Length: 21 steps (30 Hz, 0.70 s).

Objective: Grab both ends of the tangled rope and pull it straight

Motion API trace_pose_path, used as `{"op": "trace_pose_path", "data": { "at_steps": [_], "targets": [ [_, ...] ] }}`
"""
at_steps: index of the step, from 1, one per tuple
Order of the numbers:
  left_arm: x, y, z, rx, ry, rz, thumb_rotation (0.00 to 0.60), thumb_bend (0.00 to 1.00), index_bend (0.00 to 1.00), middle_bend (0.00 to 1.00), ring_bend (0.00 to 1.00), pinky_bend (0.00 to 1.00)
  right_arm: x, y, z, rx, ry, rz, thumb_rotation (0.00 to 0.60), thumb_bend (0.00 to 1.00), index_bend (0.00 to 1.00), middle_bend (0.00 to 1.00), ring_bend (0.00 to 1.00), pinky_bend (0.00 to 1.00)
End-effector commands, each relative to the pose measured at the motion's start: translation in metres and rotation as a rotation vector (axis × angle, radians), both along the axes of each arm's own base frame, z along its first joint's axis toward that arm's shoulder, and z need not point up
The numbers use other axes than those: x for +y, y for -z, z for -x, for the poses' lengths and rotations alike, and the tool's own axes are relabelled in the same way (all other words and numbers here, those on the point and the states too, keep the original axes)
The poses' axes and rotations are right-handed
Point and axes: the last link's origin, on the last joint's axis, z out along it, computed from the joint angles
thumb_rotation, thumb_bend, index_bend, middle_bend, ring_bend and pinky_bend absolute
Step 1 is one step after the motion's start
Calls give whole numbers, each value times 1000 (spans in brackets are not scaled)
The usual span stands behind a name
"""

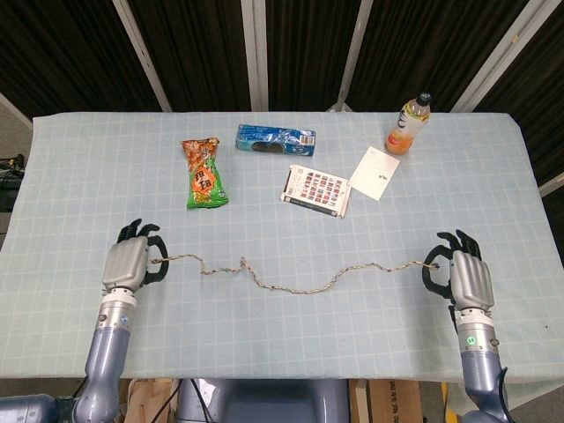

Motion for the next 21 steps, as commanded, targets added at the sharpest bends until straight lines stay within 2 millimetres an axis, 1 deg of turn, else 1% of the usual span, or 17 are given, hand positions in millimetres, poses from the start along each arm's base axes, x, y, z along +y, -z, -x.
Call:
{"op": "trace_pose_path", "data": {
  "at_steps": [1, 3, 13, 21],
  "targets": [
    [-3, -13, 15, -20, -23, -12, 600, 539, 612, 188, 0, 0, 3, -5, 8, 3, 17, 8, 600, 475, 618, 219, 0, 0],
    [-4, -17, 23, -21, -38, -16, 600, 540, 612, 188, 0, 0, 4, -7, 12, 6, 23, 12, 600, 475, 618, 219, 0, 0],
    [-5, -31, 52, -20, -89, -35, 600, 541, 612, 188, 0, 0, 1, -15, 28, 26, 63, 41, 600, 475, 618, 220, 0, 0],
    [-19, -33, 73, -57, -122, -54, 600, 541, 612, 188, 0, 0, 6, -18, 46, 5, 102, 65, 600, 475, 618, 220, 0, 0]
  ]
}}
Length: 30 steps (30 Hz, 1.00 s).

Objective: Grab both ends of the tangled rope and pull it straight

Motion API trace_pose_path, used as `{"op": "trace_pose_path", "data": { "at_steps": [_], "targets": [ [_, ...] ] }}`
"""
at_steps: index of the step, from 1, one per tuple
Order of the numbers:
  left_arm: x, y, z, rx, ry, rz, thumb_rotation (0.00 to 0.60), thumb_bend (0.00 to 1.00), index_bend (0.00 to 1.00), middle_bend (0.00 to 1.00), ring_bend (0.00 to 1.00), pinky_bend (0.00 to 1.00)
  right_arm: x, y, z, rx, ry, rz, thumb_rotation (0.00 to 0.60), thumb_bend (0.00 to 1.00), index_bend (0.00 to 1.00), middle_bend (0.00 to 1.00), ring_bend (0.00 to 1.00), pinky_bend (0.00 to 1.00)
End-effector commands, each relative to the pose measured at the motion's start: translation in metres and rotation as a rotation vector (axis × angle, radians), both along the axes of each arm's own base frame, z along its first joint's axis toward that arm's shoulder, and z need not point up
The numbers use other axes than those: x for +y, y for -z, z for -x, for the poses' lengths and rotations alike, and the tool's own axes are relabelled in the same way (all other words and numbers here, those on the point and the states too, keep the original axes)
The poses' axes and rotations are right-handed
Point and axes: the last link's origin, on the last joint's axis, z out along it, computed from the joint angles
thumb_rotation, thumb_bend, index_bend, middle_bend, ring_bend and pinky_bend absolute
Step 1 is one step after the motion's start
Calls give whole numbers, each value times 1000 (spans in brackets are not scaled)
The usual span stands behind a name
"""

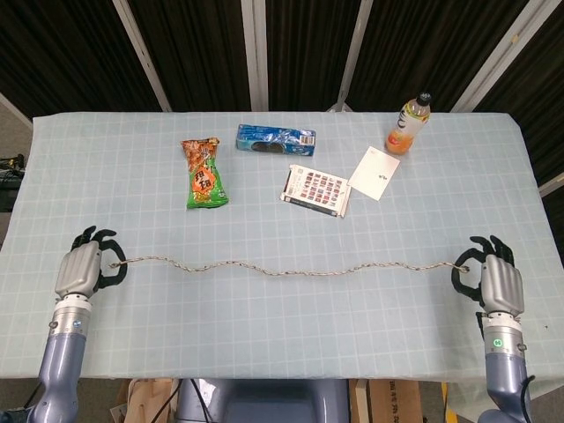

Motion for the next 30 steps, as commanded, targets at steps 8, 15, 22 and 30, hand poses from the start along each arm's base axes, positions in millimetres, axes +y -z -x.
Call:
{"op": "trace_pose_path", "data": {
  "at_steps": [8, 15, 22, 30],
  "targets": [
    [-17, -3, 26, -10, 15, -60, 600, 541, 612, 188, 0, 0, 6, -5, 15, 16, 3, 36, 600, 475, 618, 219, 0, 0],
    [-20, 0, 38, 11, 48, -50, 600, 542, 612, 188, 0, 0, 7, -10, 25, 39, 10, 55, 600, 475, 618, 219, 0, 0],
    [-23, 9, 40, 42, 83, -24, 600, 542, 612, 188, 0, 0, 9, -8, 31, 66, 8, 44, 600, 475, 618, 220, 0, 0],
    [-25, 12, 39, 43, 101, -34, 600, 542, 611, 188, 0, 0, 11, -7, 33, 83, 5, 49, 600, 475, 618, 219, 0, 0]
  ]
}}
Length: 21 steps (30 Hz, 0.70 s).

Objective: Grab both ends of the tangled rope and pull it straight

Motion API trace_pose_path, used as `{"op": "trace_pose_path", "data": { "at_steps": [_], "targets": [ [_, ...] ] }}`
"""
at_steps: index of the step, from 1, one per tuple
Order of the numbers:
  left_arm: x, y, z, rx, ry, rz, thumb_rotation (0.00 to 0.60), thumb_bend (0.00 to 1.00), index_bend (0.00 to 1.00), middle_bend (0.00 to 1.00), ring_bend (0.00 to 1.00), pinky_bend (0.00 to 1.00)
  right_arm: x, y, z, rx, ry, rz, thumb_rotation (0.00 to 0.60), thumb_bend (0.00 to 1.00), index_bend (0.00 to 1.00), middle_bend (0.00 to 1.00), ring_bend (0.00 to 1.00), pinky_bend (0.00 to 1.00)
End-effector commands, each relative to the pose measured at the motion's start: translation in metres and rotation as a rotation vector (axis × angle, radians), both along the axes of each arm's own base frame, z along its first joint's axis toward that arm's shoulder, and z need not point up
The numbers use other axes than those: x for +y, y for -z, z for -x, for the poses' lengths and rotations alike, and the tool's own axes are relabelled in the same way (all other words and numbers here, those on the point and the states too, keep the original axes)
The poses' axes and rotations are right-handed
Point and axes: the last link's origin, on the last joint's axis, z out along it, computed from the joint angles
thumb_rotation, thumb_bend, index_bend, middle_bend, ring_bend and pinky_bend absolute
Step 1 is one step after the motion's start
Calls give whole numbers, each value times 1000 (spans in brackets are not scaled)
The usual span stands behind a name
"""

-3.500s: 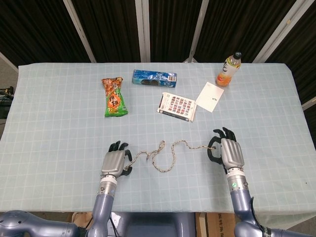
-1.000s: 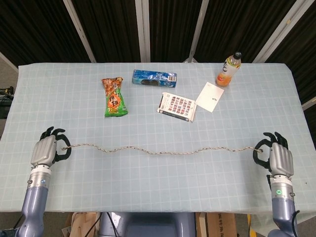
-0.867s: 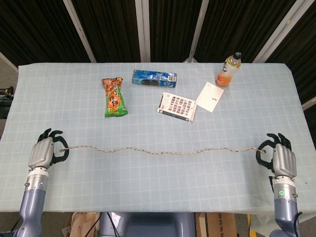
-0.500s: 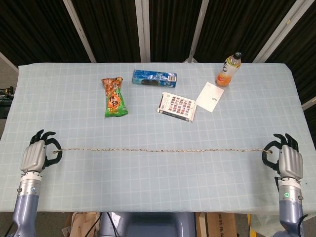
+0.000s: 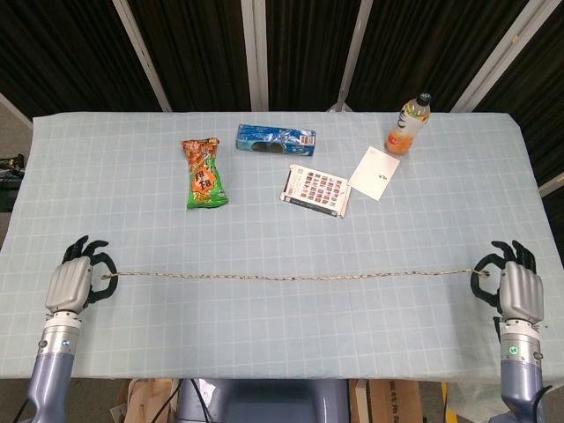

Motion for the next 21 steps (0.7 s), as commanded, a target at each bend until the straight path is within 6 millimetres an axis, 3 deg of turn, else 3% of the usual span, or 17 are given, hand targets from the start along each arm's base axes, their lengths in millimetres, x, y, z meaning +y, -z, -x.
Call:
{"op": "trace_pose_path", "data": {
  "at_steps": [1, 14, 21],
  "targets": [
    [0, 0, 0, -3, 1, -7, 600, 542, 611, 188, 0, 0, 0, 0, 1, 2, 4, 2, 600, 475, 618, 219, 0, 0],
    [1, 0, 3, -1, 1, -4, 600, 540, 609, 188, 0, 0, 1, 0, 5, 32, 18, 6, 600, 475, 618, 219, 0, 0],
    [1, 12, 2, 37, 14, 48, 600, 537, 609, 187, 0, 0, 1, 6, 8, 45, 23, -25, 600, 476, 618, 219, 0, 0]
  ]
}}
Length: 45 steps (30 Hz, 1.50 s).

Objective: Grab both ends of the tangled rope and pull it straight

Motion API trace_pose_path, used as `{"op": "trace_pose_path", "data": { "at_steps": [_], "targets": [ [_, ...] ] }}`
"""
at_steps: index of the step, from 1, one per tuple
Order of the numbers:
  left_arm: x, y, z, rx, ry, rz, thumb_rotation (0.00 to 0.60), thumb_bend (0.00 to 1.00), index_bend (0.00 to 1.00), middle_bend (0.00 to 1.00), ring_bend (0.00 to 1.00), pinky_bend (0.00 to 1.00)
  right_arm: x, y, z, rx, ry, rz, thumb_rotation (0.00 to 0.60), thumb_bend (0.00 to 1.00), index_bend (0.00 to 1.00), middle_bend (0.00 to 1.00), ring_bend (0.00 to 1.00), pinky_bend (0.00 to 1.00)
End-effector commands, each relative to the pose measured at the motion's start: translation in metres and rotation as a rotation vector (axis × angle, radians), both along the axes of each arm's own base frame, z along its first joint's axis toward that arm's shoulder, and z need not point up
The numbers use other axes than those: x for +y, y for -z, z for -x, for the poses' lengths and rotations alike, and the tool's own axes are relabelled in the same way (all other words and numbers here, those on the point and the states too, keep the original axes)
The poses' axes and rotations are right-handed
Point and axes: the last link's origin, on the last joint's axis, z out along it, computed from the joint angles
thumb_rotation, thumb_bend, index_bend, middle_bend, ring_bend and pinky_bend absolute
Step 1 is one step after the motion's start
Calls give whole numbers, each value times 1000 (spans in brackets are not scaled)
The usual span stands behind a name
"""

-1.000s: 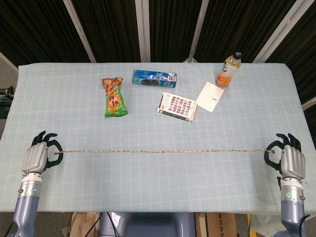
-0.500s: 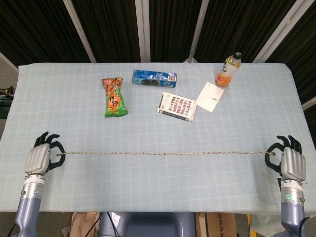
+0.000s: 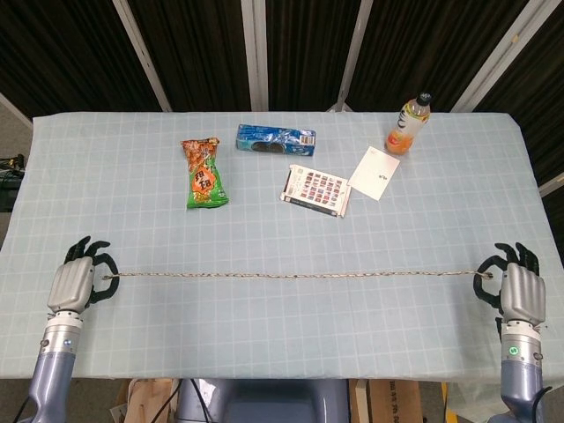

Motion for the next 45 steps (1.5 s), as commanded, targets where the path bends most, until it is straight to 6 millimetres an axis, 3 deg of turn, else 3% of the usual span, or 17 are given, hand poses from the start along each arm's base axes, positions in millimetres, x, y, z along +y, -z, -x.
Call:
{"op": "trace_pose_path", "data": {
  "at_steps": [1, 17, 35, 41, 45],
  "targets": [
    [0, 7, -2, 24, 13, 24, 600, 537, 609, 187, 0, 0, 0, 3, 1, 12, 0, -16, 600, 475, 618, 219, 0, 0],
    [3, 13, -4, 99, 24, 14, 600, 529, 599, 180, 0, 0, 1, 13, 9, 103, 25, -91, 600, 476, 617, 219, 0, 0],
    [1, 19, -6, 183, 16, 70, 600, 497, 550, 150, 0, 0, 3, 19, 13, 133, 89, -204, 600, 476, 472, 180, 0, 0],
    [0, 19, -8, 202, 18, 90, 600, 379, 443, 97, 0, 0, 4, 20, 12, 133, 91, -222, 600, 476, 335, 135, 0, 0],
    [-3, 15, -9, 205, 18, 107, 600, 174, 323, 37, 0, 0, 5, 17, 10, 124, 87, -221, 600, 477, 81, 69, 0, 0]
  ]
}}
